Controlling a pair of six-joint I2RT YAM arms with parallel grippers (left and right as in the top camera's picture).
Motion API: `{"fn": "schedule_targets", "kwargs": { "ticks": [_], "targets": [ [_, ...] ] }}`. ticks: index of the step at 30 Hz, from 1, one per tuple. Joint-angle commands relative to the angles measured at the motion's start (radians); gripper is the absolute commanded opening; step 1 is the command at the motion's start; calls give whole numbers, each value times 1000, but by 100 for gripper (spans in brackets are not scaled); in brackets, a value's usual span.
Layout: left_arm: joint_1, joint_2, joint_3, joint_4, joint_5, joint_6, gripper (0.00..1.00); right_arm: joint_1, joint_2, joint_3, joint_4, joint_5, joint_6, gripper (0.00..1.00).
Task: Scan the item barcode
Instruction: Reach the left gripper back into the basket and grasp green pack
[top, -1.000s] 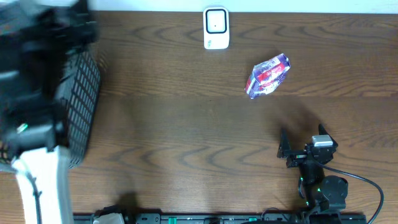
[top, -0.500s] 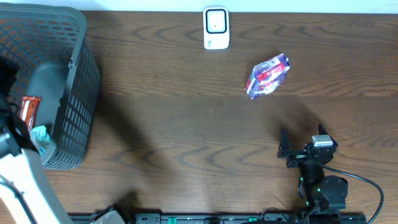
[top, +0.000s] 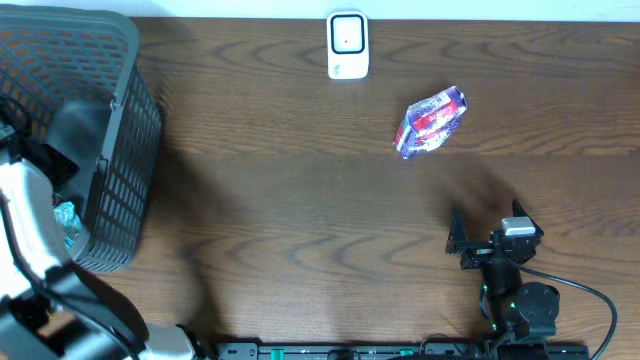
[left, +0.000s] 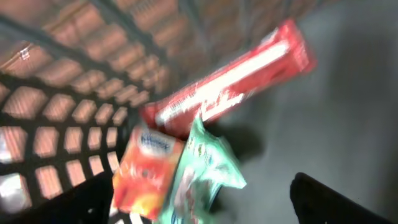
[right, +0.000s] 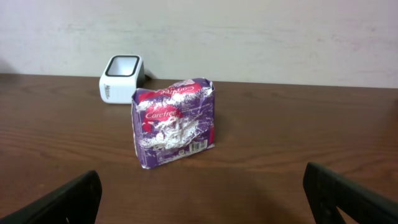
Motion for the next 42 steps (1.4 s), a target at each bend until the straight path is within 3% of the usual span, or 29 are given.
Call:
{"fn": "schedule_targets", "kwargs": {
  "ticks": [1, 15, 16, 18, 20, 23, 24, 31, 38, 42],
  "targets": [
    [5, 80, 3, -38, -27, 0, 89, 6, -5, -3, -3, 9, -8, 100],
    [5, 279, 1, -84, -23, 1, 88, 6, -5, -3, -3, 9, -8, 99],
    [5, 286, 1, -83, -23, 1, 85, 6, -5, -3, -3, 9, -8, 99],
    [5, 292, 1, -83, -23, 1, 68, 6, -5, -3, -3, 9, -8, 99],
    [5, 291, 2, -79, -24, 1, 39, 6, -5, -3, -3, 9, -8, 99],
    [5, 282, 3, -75, -24, 2, 13, 6, -5, -3, -3, 9, -8, 99],
    [5, 275, 6, -75, -24, 1, 10, 6, -5, -3, -3, 9, -8, 99],
    [-9, 146, 79, -83, 8, 0, 8, 6, -5, -3, -3, 9, -8, 99],
    [-16, -123, 102, 98, 340, -12, 7, 6, -5, -3, -3, 9, -8, 99],
    [-17, -277, 102, 249, 531, -117, 8, 6, -5, -3, -3, 9, -8, 99]
  ]
}}
